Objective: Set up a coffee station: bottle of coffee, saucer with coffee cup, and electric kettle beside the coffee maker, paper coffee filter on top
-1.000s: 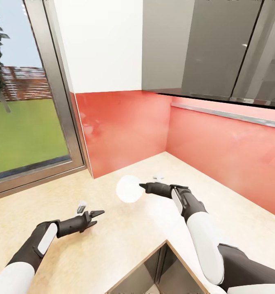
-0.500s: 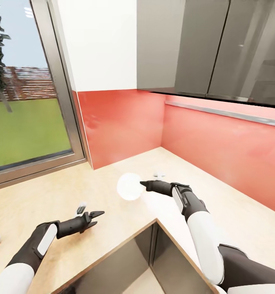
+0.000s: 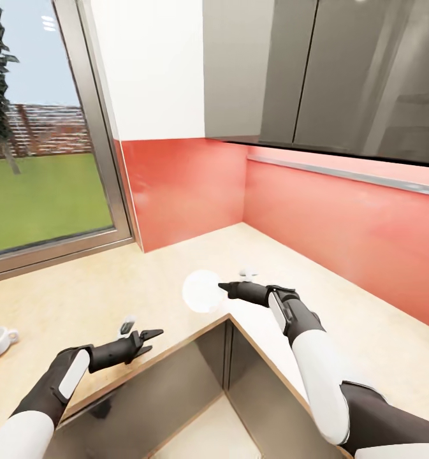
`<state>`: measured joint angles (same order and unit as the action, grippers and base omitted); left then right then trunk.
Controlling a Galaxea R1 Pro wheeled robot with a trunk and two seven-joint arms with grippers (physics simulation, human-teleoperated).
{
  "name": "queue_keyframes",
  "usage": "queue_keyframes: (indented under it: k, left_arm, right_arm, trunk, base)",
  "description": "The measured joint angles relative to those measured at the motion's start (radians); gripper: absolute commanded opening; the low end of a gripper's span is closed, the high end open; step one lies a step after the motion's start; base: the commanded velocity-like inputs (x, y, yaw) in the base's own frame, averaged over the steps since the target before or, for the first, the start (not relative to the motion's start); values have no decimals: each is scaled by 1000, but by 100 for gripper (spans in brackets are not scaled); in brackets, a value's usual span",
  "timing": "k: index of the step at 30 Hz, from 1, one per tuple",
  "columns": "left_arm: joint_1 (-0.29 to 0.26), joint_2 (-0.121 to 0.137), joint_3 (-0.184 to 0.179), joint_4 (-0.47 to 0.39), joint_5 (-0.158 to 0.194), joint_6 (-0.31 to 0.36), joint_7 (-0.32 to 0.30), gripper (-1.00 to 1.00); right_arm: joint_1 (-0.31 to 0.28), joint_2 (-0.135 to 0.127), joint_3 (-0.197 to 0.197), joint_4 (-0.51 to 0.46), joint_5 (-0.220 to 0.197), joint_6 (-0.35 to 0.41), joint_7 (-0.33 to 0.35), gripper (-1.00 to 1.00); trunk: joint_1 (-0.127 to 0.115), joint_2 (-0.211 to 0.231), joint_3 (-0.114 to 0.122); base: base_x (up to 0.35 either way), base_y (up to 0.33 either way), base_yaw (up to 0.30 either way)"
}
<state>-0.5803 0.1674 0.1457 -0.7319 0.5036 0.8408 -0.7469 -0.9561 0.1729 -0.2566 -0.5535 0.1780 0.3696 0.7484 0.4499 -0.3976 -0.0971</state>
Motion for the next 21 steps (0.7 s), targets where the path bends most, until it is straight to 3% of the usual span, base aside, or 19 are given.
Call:
queue_keyframes:
  k: [9,14,18,21]
  left_arm:
    - [1,-4,-1,1,-6,-2,1,100]
    - [1,-5,-31,2,-6,-2,0,100]
    - [3,-40,-45,2,-7,-1,2,100]
    - [29,-50,-71,2,-10,-1,5,100]
  right_arm:
    - [0,0,0,1,0,0,0,-100]
    - [0,0,0,1,0,0,0,-100]
    - [0,0,0,0,0,0,0,-100]
    - [0,0,0,2,1,0,0,-100]
  trunk:
    - [0,0,0]
    - [0,0,0]
    - [0,0,0]
    - [0,0,0]
  base:
    - [-311,-138,0]
    - [-311,-138,0]
    - [-309,-138,0]
    - [-268,-120,93]
